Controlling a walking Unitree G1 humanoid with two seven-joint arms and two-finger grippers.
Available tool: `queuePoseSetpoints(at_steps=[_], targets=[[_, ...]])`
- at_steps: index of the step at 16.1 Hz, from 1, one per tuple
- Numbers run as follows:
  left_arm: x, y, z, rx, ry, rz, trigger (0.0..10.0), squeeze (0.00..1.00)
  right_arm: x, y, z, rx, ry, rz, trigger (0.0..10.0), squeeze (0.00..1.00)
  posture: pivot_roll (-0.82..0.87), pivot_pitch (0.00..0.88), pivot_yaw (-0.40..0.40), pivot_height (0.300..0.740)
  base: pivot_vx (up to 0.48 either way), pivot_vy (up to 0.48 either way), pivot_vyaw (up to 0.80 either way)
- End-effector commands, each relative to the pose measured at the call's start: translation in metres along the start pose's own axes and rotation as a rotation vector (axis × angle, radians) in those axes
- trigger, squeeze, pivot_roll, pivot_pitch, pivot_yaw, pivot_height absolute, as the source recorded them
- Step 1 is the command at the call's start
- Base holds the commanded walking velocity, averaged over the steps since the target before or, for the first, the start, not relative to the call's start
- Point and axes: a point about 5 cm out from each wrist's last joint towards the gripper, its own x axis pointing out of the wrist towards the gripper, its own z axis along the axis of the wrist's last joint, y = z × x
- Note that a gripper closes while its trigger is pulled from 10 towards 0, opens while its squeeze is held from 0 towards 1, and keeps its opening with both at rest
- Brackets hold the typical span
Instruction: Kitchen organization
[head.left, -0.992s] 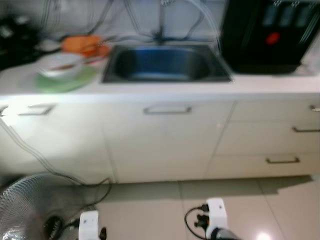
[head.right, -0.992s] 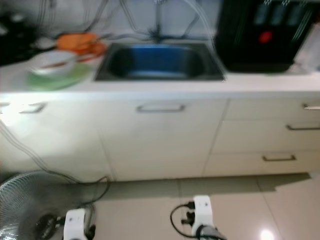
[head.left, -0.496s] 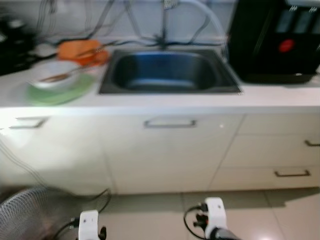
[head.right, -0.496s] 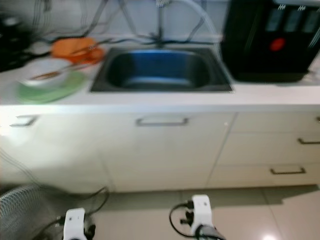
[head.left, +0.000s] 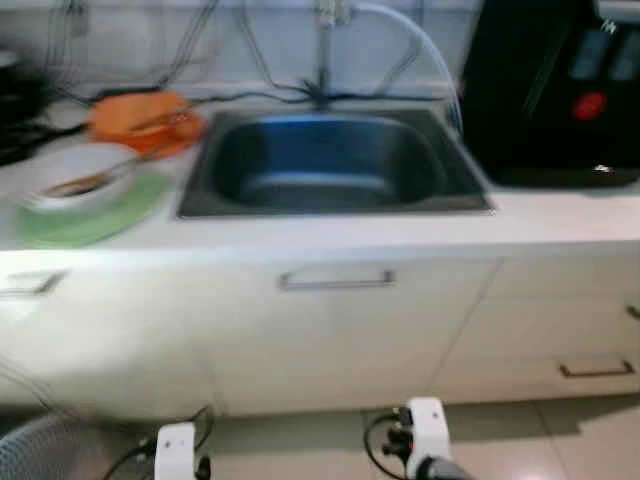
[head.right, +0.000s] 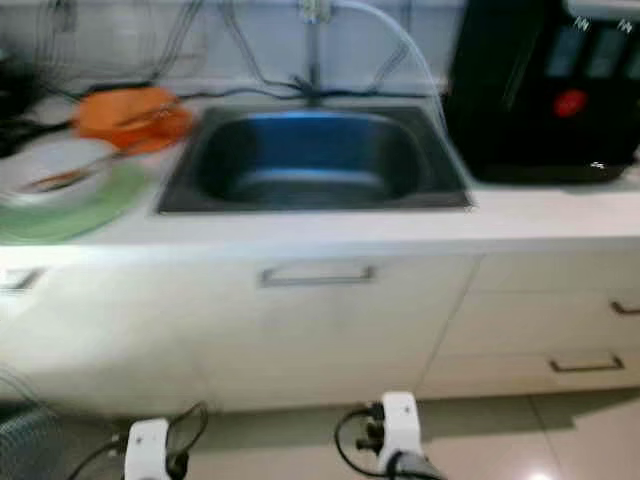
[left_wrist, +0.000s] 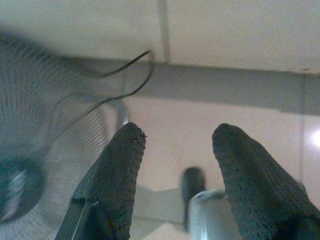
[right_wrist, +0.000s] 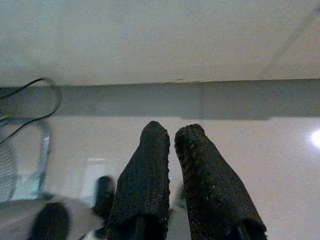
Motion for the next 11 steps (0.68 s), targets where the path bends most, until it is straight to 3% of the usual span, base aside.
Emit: queuePoseSetpoints(at_steps=[1,11], targets=[[-0.0005,-0.0074,-0.0023,0.007,0.009,-0.017,10.0,0.00,-0.0014,-0.0079,0.0003,0.004,0.003,-0.022,10.0,0.00,0.07,0.042,0.002,0.740,0.401,0.000,0.00],[-0.0024,-0.0072,-0.0052,0.007,-0.013,0.001,10.0,0.00,-0.0033,-0.0124,-0.0021,-0.003,0.005,-0.029,10.0,0.00,0.08,0.039,-0.002,0.740,0.027,0.000,0.00]])
